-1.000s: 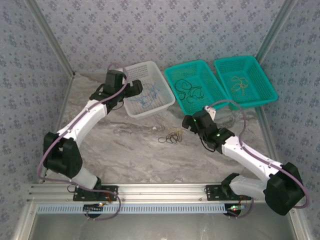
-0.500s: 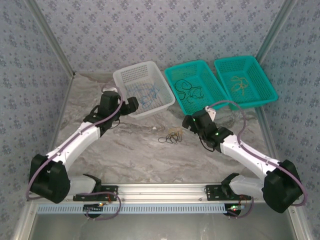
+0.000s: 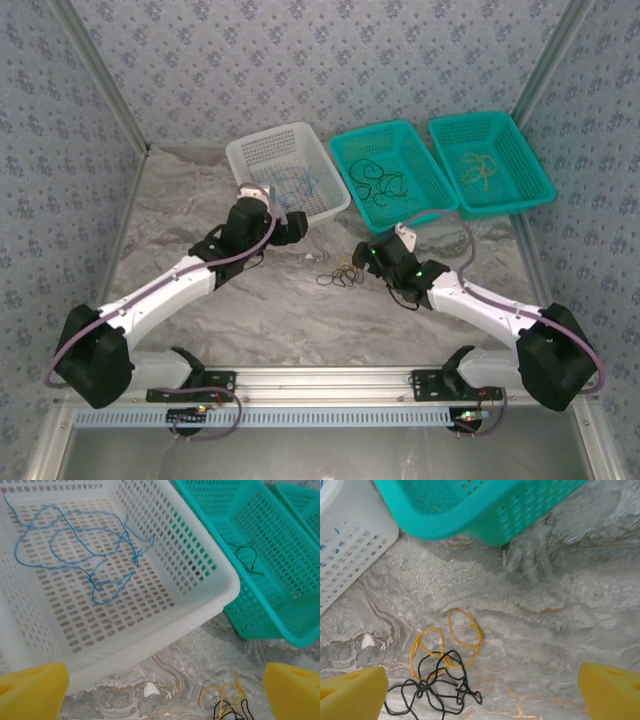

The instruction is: Untangle the cables

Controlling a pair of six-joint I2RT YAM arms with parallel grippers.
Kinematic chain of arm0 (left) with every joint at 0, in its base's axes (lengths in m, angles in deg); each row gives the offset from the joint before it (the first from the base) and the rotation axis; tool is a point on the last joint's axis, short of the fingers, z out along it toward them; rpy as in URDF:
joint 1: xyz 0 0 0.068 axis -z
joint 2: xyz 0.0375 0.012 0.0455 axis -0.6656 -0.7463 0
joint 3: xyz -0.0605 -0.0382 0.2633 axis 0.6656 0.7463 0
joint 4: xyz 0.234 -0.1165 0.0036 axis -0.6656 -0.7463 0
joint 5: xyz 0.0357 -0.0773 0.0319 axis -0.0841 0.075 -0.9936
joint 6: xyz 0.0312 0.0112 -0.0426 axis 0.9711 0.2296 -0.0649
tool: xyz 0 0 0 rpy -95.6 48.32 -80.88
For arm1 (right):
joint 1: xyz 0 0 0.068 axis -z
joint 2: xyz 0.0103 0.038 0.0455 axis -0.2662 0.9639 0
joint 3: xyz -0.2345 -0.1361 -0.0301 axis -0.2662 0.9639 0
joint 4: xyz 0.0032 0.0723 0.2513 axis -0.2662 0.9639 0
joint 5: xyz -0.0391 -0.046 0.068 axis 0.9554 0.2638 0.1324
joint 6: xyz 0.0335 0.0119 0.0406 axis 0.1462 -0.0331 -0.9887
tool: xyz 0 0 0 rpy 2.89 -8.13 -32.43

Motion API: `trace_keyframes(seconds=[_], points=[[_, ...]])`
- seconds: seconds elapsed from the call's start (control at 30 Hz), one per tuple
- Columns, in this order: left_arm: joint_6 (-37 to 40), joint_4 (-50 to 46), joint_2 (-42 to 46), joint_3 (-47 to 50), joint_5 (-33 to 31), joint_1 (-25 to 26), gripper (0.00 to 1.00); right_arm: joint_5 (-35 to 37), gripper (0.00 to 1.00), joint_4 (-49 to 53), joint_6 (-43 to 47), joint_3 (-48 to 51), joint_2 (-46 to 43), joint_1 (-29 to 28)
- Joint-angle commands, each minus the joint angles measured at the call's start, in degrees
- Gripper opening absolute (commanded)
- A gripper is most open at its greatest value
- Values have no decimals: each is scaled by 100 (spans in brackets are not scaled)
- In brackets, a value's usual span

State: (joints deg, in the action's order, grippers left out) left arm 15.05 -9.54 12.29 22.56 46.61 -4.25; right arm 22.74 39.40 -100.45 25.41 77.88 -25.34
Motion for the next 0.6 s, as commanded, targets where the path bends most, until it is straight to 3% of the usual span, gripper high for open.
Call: trace_keyframes(seconds=[0.0,0.17,0.37,0.43,0.57], points=[[-77,-65,-295,-187,21,207,99,233,99,-55,-391,-87,201,-186],[138,-277,-600,-416,469,506,99,564,98,14,-712,-204,472,-498],[150,-437,-830,-549,409,751,99,603,98,-235,-820,-322,818,-624],[121,-258,-818,-466,583,752,99,508,86,-332,-791,-376,968,-609],[163,-246,-759,-411,587,752,99,321,80,-550,-665,-521,1275,-606]])
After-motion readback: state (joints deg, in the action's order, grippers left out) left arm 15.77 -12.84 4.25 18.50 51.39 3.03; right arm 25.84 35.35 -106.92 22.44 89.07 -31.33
